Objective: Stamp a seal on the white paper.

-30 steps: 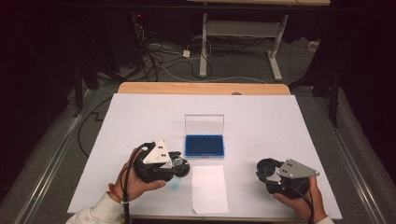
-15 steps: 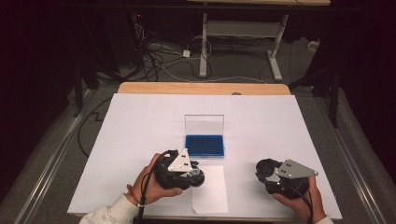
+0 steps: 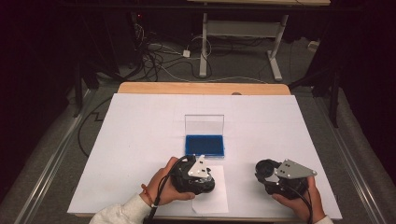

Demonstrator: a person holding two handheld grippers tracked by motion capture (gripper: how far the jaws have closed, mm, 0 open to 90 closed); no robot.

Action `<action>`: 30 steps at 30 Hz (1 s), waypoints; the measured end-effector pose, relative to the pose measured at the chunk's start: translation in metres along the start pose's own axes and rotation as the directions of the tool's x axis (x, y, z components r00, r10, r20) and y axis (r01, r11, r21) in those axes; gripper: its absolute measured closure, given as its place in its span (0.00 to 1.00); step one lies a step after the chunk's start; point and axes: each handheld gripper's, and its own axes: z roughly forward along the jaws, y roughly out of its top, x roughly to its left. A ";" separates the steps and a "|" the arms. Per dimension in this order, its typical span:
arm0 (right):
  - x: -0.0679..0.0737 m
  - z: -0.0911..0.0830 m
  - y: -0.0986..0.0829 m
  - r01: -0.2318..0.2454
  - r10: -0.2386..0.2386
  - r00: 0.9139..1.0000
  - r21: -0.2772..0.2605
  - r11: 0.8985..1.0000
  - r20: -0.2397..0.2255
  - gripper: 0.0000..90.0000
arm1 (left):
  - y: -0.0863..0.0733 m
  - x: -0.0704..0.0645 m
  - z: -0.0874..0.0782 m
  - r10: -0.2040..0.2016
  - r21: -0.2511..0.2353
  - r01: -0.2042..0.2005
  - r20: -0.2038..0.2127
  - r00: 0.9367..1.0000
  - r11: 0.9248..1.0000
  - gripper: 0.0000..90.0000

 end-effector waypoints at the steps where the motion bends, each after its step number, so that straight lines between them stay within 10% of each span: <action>1: 0.000 0.000 0.000 0.001 -0.001 1.000 0.000 1.000 0.000 0.43 | 0.001 0.000 0.001 0.001 0.002 -0.001 0.001 1.000 1.000 0.61; 30: 0.000 0.001 -0.001 0.004 -0.004 1.000 0.004 1.000 -0.007 0.43 | 0.000 -0.003 0.022 0.018 0.048 -0.018 0.007 1.000 0.999 0.61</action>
